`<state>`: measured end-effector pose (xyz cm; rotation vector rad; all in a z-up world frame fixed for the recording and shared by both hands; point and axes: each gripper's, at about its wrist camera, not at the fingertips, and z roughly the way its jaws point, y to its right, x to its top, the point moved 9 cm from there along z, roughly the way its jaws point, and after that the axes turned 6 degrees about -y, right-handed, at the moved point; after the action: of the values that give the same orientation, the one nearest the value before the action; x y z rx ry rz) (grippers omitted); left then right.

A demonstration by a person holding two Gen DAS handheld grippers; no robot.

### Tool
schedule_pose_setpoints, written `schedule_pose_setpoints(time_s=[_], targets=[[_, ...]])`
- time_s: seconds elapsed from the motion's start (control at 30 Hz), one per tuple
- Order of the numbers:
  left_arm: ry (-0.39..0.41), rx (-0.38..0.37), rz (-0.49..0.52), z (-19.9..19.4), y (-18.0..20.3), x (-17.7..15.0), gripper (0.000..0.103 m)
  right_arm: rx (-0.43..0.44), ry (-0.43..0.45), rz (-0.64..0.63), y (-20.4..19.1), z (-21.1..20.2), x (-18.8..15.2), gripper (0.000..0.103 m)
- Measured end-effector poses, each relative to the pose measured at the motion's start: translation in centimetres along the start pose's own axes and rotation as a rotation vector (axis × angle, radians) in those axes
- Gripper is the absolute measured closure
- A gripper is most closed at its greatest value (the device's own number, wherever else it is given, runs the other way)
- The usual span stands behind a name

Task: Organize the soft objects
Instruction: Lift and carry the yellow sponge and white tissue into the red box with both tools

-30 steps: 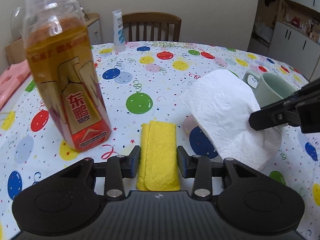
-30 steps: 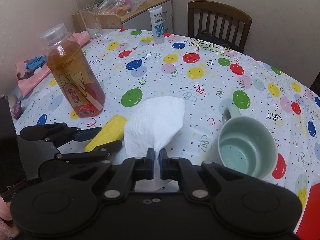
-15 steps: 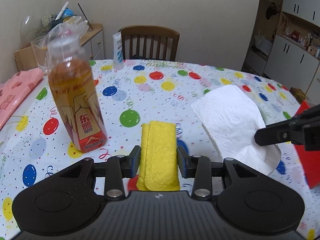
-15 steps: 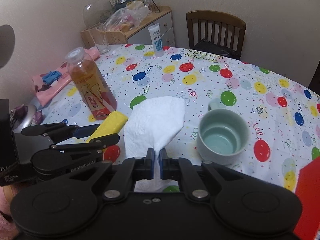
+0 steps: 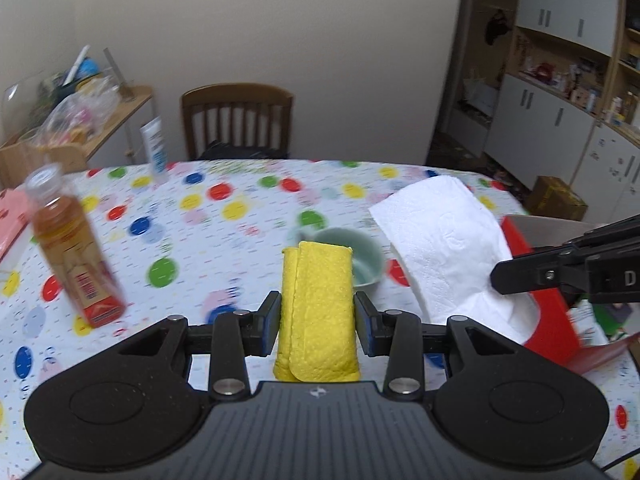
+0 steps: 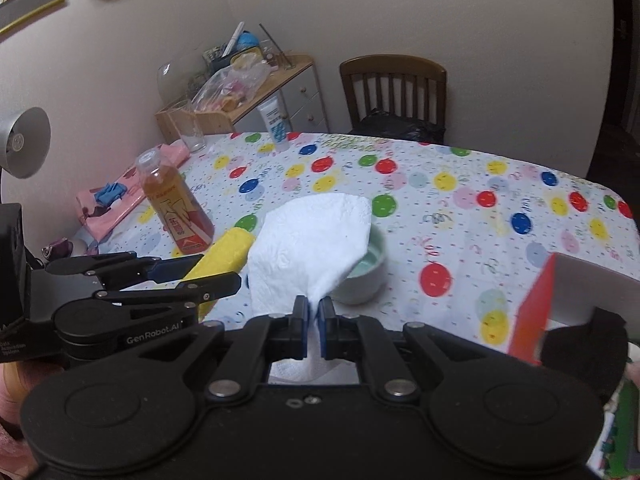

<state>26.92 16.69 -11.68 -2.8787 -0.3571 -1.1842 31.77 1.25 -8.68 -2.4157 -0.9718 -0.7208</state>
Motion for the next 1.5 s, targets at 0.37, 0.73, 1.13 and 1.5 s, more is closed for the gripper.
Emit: schedule_pose_setpoints(time_s=[0.37, 0.73, 1.13, 1.5], targets=[[0.009, -0.091, 0.087, 0.2, 11.2, 0.9, 0.065, -0.061, 0.038, 0.1, 9.5, -5.5, -3.5, 0.098], [0.0, -0.152, 0.21, 2.3, 21.3, 1.4, 0.065, -0.135, 0.036, 0.181, 18.2, -8.5, -7.5, 0.098], [-0.059, -0.183, 0.283, 6.2, 28.3, 2.5, 0.065, -0.166, -0.034, 0.19, 23.0, -8.1, -10.5, 0.098], [-0.151, -0.145, 0.316, 11.4, 30.1, 1.8, 0.065, -0.15, -0.12, 0.146, 23.5, -7.0, -12.8, 0.098]])
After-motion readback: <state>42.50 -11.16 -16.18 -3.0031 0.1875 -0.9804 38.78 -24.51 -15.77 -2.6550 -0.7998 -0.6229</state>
